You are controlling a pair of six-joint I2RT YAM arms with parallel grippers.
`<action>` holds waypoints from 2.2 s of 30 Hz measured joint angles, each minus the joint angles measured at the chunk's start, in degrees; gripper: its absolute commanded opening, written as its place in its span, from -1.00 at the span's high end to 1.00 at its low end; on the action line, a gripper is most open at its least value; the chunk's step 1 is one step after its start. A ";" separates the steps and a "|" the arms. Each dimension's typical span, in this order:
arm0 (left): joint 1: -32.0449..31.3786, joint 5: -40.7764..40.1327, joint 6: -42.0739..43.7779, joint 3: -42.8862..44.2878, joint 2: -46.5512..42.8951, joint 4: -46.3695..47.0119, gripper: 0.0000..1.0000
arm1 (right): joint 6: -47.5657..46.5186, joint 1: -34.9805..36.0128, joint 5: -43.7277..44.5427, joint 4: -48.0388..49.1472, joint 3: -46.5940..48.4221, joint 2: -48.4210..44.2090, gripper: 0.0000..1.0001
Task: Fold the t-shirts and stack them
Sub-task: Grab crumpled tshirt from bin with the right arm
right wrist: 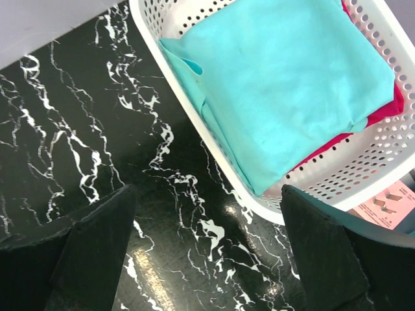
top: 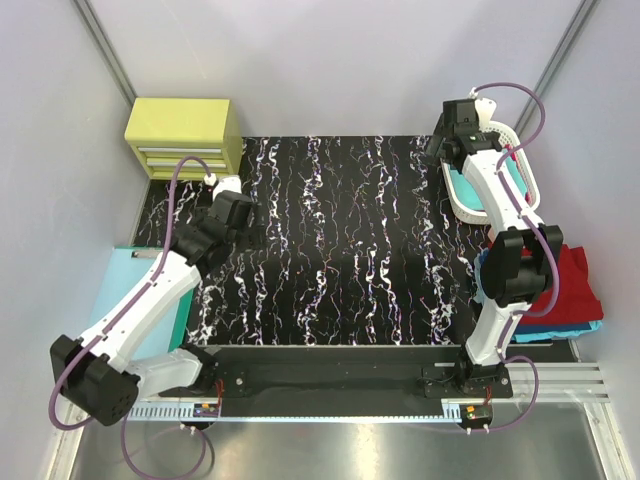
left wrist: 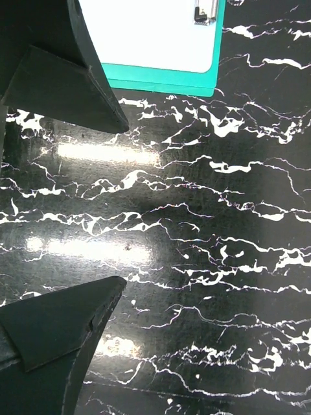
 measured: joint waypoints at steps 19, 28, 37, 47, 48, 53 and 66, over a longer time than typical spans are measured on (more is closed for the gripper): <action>-3.08 3.39 -3.65 -0.07 -1.53 -0.68 -0.86 | 1.97 -3.50 2.10 -2.38 19.30 17.75 -0.17; -5.95 1.79 -3.82 -0.07 -1.51 -3.08 -0.92 | 3.85 -5.73 -3.10 -3.13 23.34 23.61 -0.17; -6.05 1.53 -3.78 -0.07 0.74 -3.48 -0.93 | 4.50 -6.73 -4.98 -3.39 23.28 24.59 -0.19; -6.16 1.57 -3.74 -0.07 2.29 -3.48 -0.93 | 4.83 -9.46 -9.31 -3.30 23.26 29.35 -0.17; -6.16 1.57 -3.74 -0.07 2.49 -3.48 -0.93 | 4.90 -9.79 -9.70 -3.32 23.26 29.90 -0.17; -6.19 1.57 -3.76 -0.07 3.34 -3.45 -0.93 | 5.33 -10.93 -10.99 -3.32 23.28 31.23 -0.13; -6.36 1.57 -3.74 -0.04 5.16 -3.45 -0.93 | 5.79 -10.84 -13.68 -3.08 23.65 31.32 0.21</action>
